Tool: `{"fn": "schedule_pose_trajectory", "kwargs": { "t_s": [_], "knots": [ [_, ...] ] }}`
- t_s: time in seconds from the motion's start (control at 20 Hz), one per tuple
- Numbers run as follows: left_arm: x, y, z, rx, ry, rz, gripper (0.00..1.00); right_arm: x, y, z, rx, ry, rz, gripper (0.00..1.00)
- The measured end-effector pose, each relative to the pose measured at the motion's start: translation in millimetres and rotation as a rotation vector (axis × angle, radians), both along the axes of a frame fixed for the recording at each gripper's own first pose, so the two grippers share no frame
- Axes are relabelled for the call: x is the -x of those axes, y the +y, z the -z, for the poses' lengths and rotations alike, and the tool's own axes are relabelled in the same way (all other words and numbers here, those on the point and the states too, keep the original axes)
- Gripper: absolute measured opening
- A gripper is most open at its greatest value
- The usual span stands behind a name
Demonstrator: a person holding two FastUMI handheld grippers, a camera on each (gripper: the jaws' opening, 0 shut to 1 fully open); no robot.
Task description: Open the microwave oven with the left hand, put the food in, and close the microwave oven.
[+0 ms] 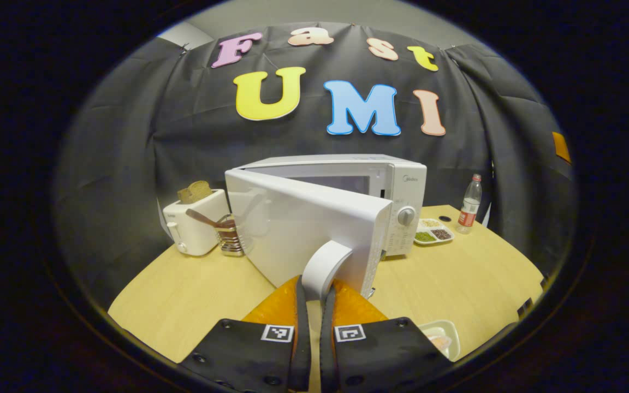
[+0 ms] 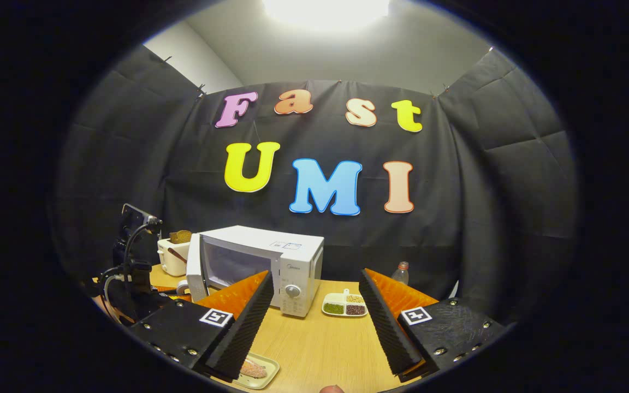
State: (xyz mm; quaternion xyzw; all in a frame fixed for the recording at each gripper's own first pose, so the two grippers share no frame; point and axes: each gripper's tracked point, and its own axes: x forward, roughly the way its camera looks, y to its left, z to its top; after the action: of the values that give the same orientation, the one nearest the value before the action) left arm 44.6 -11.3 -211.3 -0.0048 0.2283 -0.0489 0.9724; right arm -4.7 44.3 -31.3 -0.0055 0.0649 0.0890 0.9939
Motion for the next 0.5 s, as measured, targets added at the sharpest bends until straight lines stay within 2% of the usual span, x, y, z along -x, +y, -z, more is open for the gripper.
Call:
{"fn": "schedule_pose_trajectory", "kwargs": {
  "t_s": [0.5],
  "knots": [
    [33, 80, 3, -0.013, 0.001, -0.037, 0.14, -7, 71, 9, 0.025, 0.027, -0.111, 0.96]
  ]
}}
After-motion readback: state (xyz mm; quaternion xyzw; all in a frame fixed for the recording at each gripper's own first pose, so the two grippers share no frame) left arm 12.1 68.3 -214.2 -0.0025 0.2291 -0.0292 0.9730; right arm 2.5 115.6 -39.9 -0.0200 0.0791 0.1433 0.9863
